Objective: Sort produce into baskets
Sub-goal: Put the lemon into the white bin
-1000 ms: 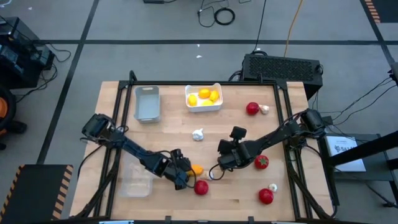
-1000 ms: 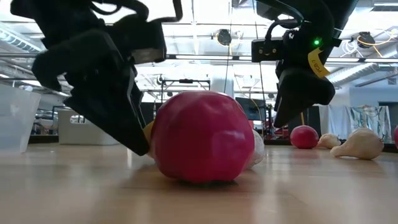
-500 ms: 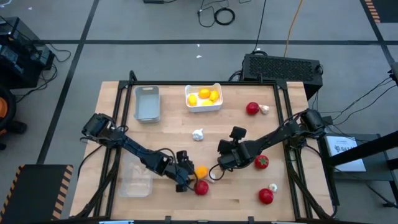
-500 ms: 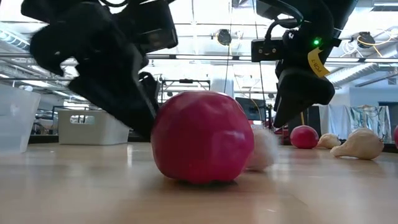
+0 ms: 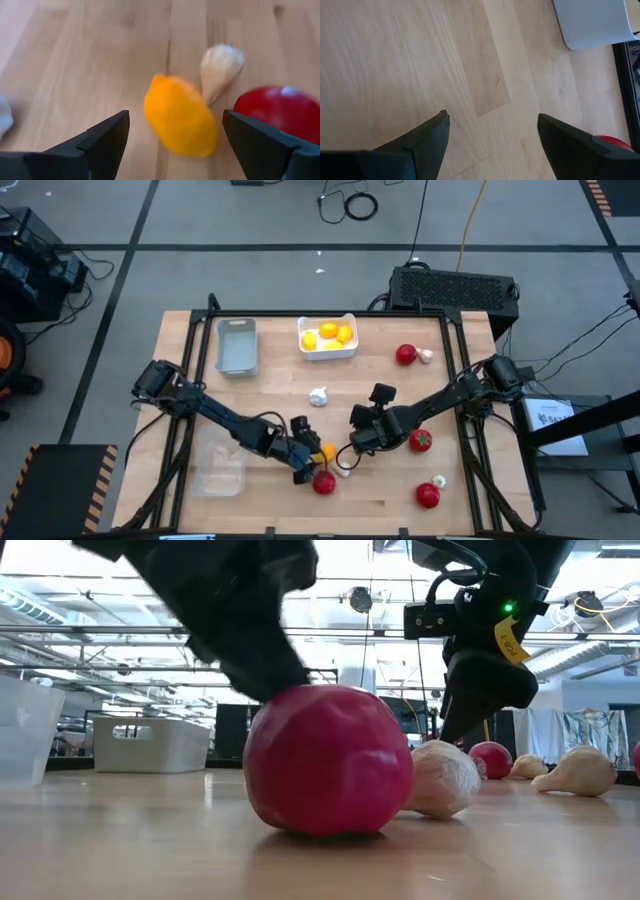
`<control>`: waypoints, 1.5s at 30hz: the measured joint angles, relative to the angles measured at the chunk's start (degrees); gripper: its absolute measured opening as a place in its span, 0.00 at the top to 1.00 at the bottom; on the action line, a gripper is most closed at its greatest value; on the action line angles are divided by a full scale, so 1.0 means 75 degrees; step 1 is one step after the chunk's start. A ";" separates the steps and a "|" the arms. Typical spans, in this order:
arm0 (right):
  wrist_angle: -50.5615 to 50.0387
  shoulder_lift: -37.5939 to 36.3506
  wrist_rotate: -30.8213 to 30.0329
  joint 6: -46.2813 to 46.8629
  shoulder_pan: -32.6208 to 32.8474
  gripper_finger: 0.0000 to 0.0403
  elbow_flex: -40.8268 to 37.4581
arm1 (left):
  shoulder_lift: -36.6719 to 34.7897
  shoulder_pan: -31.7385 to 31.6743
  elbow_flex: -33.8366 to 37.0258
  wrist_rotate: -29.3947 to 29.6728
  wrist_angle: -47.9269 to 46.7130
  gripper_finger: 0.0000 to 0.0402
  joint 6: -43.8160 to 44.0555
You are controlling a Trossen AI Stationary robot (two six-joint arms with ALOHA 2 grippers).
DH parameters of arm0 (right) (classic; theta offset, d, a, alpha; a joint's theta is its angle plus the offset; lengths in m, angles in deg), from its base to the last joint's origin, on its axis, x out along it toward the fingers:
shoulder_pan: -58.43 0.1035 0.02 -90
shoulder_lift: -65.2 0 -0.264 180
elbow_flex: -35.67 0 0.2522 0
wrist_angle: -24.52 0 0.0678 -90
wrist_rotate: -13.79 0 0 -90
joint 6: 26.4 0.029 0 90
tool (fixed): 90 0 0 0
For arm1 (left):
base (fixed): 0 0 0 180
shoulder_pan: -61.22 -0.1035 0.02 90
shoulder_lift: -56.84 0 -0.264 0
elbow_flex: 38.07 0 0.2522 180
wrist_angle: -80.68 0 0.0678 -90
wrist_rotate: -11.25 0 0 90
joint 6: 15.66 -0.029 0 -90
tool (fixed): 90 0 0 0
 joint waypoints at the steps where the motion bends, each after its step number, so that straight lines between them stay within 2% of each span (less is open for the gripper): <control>1: 0.0000 0.0000 0.0003 0.0000 -0.0001 0.28 0.0000 | 0.0000 -0.0021 -0.0143 -0.0003 -0.0146 0.19 0.0083; 7: 0.0000 0.0000 0.0003 0.0000 0.0002 0.28 0.0000 | -0.0003 -0.0317 -0.1040 -0.0331 -0.1455 0.19 0.2554; 10: 0.0003 0.0000 0.0004 -0.0027 0.0002 0.28 0.0000 | 0.0008 -0.0374 -0.1455 -0.0541 -0.2309 0.21 0.2928; 14: 0.0000 0.0003 0.0007 -0.0087 0.0011 0.28 0.0000 | 0.0096 -0.0375 -0.1646 -0.0620 -0.2638 0.24 0.3132; 30: -0.0079 0.0006 0.0190 -0.0070 0.0011 0.28 0.0003 | 0.1107 -0.0390 -0.1656 -0.0694 -0.2199 0.26 0.3162; 37: -0.0048 0.0006 0.0205 -0.0085 0.0011 0.28 0.0003 | 0.1338 -0.0511 -0.1657 -0.0411 -0.2107 0.26 0.3138; 42: -0.0047 0.0006 0.0207 -0.0087 0.0011 0.28 0.0003 | 0.1435 -0.0620 -0.1659 -0.0261 -0.1993 0.26 0.2471; 45: -0.0047 0.0006 0.0202 -0.0104 0.0011 0.28 0.0003 | 0.1489 -0.0635 -0.1644 -0.0318 -0.1871 0.26 0.1687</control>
